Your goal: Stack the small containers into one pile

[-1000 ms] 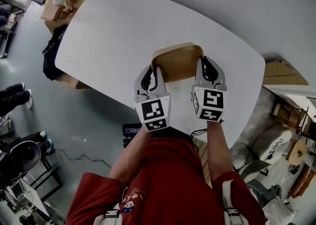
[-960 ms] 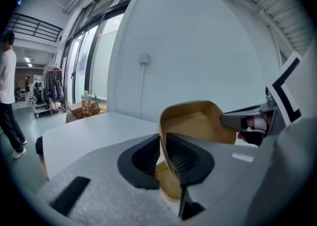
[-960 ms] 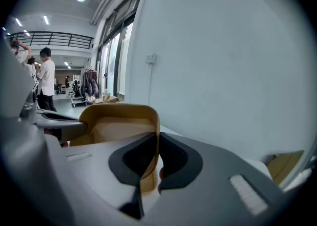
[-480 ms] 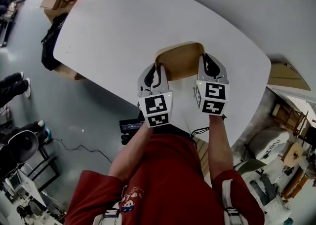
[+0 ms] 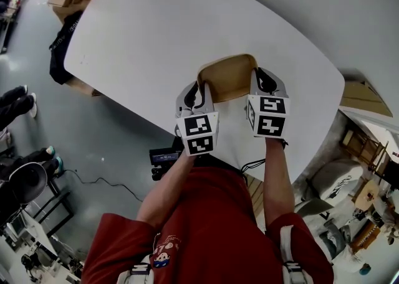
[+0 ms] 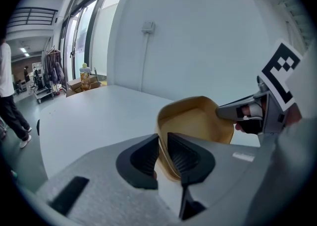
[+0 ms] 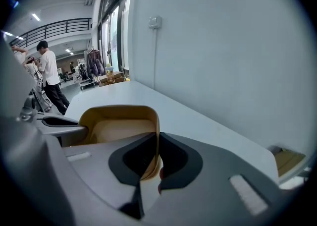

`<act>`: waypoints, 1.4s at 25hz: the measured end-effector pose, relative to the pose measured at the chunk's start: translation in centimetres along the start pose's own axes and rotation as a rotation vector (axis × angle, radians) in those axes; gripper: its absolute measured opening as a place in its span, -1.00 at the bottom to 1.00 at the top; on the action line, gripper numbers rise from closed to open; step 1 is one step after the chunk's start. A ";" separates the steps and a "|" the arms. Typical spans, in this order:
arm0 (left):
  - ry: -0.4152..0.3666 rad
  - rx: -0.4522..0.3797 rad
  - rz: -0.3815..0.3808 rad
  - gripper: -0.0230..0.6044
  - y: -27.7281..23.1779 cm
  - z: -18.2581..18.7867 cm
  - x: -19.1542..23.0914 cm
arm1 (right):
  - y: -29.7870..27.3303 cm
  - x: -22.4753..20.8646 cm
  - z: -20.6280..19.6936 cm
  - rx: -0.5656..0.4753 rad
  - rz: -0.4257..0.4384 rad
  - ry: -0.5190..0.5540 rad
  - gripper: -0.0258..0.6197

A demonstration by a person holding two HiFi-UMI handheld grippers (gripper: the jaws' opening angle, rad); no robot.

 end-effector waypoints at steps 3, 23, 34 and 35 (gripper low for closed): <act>0.012 0.024 0.006 -0.73 -0.5 -0.5 0.4 | -0.8 0.2 -0.3 0.027 0.015 0.002 -0.85; 0.034 0.123 0.036 -0.71 -2.3 -2.6 0.5 | -3.6 0.0 -2.3 0.167 0.065 0.026 -0.85; -0.003 0.114 0.077 -0.70 -2.7 -2.8 1.0 | -4.7 0.6 -2.6 0.195 0.071 0.036 -0.83; -0.004 0.113 0.082 -0.70 -2.7 -2.8 1.0 | -4.7 0.5 -2.6 0.196 0.072 0.037 -0.83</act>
Point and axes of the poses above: the fingertips, and each gripper's own axes: y backward along the fingers, x to its left, z out of its top, the point moved 7 cm from there along y, backward along the fingers, and after that the axes turned 2 degrees about -z, right-handed, at the moved point
